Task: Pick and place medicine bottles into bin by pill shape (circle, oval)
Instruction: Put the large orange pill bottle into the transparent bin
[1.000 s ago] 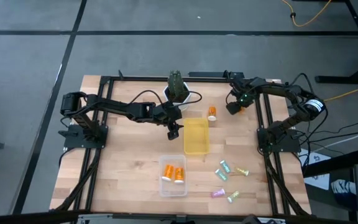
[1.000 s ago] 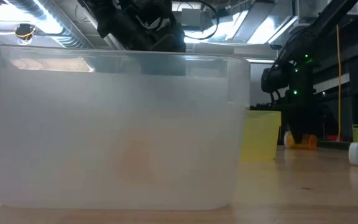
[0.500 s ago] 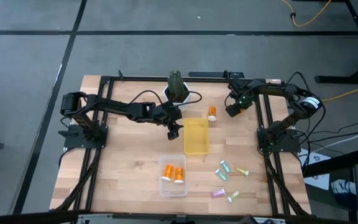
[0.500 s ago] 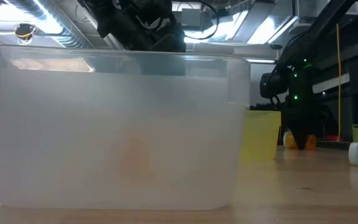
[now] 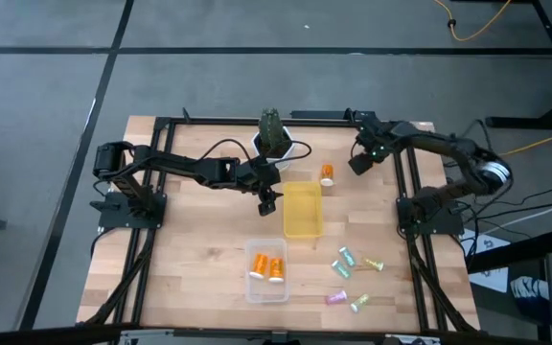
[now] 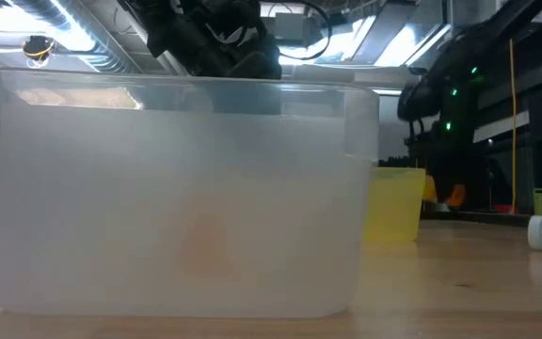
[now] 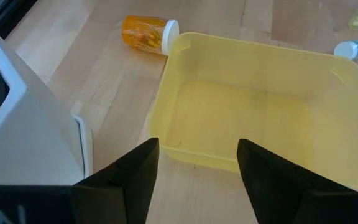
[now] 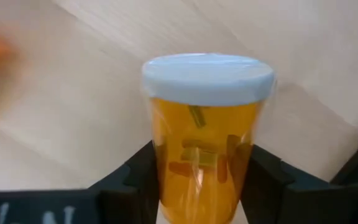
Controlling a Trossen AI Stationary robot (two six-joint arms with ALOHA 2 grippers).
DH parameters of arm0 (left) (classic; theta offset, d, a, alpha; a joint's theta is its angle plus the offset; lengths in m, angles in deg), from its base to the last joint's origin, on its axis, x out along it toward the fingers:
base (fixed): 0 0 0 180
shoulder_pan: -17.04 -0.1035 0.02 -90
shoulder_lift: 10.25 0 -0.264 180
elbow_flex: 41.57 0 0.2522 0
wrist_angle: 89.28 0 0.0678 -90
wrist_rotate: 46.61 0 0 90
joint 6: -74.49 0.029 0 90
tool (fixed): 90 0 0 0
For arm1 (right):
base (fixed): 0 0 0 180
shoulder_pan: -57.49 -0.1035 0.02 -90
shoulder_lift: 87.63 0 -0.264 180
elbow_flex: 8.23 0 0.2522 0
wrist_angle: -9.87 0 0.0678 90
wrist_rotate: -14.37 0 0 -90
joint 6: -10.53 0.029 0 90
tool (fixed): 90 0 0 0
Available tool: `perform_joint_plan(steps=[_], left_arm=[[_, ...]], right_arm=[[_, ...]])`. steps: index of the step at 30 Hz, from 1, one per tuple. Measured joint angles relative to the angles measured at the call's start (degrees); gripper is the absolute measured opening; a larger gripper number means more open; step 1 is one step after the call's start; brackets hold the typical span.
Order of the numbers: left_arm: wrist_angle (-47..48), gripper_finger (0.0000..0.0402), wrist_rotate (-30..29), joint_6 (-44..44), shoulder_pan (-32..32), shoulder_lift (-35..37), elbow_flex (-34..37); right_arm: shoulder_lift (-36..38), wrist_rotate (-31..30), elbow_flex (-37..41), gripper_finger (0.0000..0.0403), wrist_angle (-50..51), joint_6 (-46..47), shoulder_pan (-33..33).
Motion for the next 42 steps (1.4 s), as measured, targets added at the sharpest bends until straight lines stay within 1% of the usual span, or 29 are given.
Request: perform_joint_plan(steps=[2,5,6,8,11,12,14,16,19,22,24,28,30,34,39,42], left_arm=[[0.0,0.0212,0.0,0.0,0.0,0.0,0.0],[0.0,0.0212,0.0,0.0,0.0,0.0,0.0],[0.0,0.0212,0.0,0.0,0.0,0.0,0.0],[0.0,0.0212,0.0,0.0,0.0,0.0,0.0],[0.0,0.0212,0.0,0.0,0.0,0.0,0.0],[0.0,0.0212,0.0,0.0,0.0,0.0,0.0],[0.0,0.0212,0.0,0.0,0.0,0.0,0.0],[0.0,0.0212,0.0,0.0,0.0,0.0,0.0],[0.0,0.0212,0.0,0.0,0.0,0.0,0.0],[0.0,0.0212,0.0,0.0,0.0,0.0,0.0],[0.0,0.0212,0.0,0.0,0.0,0.0,0.0],[0.0,0.0212,0.0,0.0,0.0,0.0,0.0],[0.0,0.0212,0.0,0.0,0.0,0.0,0.0],[0.0,0.0212,0.0,0.0,0.0,0.0,0.0],[0.0,0.0212,0.0,0.0,0.0,0.0,0.0],[0.0,0.0212,0.0,0.0,0.0,0.0,0.0]], right_arm=[[3.8,2.9,0.0,0.0166,0.5,-0.4,-0.1],[10.1,9.1,0.0,0.0168,0.7,-0.9,-0.9],[12.1,11.7,0.0,0.0167,0.6,-0.9,-1.5],[16.1,18.8,0.0,0.0167,-0.4,-0.9,-2.7],[21.2,29.6,0.0,0.0169,-5.4,-0.4,-5.4],[22.5,32.4,0.0,0.0169,-7.4,0.4,-6.6],[24.8,36.4,0.0,0.0169,-11.4,0.7,-9.3],[26.4,38.4,0.0,0.0169,-14.3,0.6,-12.5],[27.4,38.8,0.0,0.017,-16.7,0.4,-17.9],[27.4,38.7,0.9,0.0171,-21.3,0.6,-23.6],[27.4,38.8,3.0,0.0171,-27.5,1.2,-27.3],[27.2,38.6,8.8,0.0171,-44.4,7.1,-34.0],[26.9,36.7,11.9,0.0171,-52.5,9.6,-37.1],[25.1,31.5,16.7,0.0171,-66.0,11.4,-43.1],[20.3,23.9,18.4,0.0171,-75.1,12.0,-49.6],[16.7,21.3,18.4,0.0171,-79.4,10.3,-52.5]])
